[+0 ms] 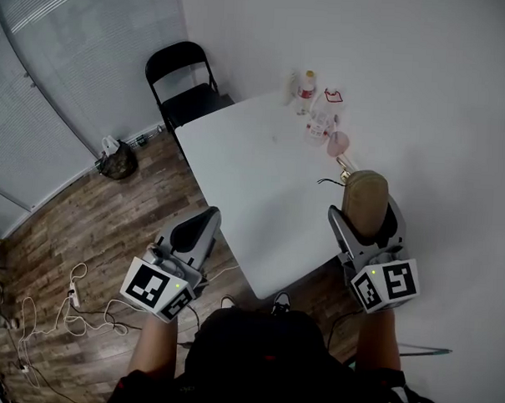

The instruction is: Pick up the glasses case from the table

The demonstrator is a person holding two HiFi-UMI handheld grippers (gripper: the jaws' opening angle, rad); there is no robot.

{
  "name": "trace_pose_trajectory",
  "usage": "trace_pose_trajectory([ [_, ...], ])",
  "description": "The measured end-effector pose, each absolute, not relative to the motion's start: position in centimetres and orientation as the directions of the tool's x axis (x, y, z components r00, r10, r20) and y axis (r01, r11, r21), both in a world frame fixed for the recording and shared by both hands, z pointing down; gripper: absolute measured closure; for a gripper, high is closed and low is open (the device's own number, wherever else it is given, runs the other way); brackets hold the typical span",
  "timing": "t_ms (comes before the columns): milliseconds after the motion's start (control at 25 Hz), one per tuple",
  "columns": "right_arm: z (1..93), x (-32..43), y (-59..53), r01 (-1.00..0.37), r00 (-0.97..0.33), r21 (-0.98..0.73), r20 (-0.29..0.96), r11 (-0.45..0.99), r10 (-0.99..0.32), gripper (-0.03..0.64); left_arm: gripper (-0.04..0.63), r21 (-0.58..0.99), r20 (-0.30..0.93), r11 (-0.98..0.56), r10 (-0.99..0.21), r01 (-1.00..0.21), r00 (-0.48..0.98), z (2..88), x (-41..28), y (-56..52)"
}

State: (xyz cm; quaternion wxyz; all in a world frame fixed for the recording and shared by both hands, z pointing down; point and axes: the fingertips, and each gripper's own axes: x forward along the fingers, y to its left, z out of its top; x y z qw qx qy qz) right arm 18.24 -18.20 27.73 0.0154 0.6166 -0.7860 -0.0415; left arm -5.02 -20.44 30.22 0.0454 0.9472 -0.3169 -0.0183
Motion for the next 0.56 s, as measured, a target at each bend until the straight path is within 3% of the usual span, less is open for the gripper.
trace_pose_trajectory([
  [560, 27.42, 18.04, -18.67, -0.962, -0.272, 0.034, -0.026, 0.271, -0.962, 0.204, 0.575, 0.105, -0.01, -0.795, -0.602, -0.598, 0.798, 29.95, -4.47, -20.1],
])
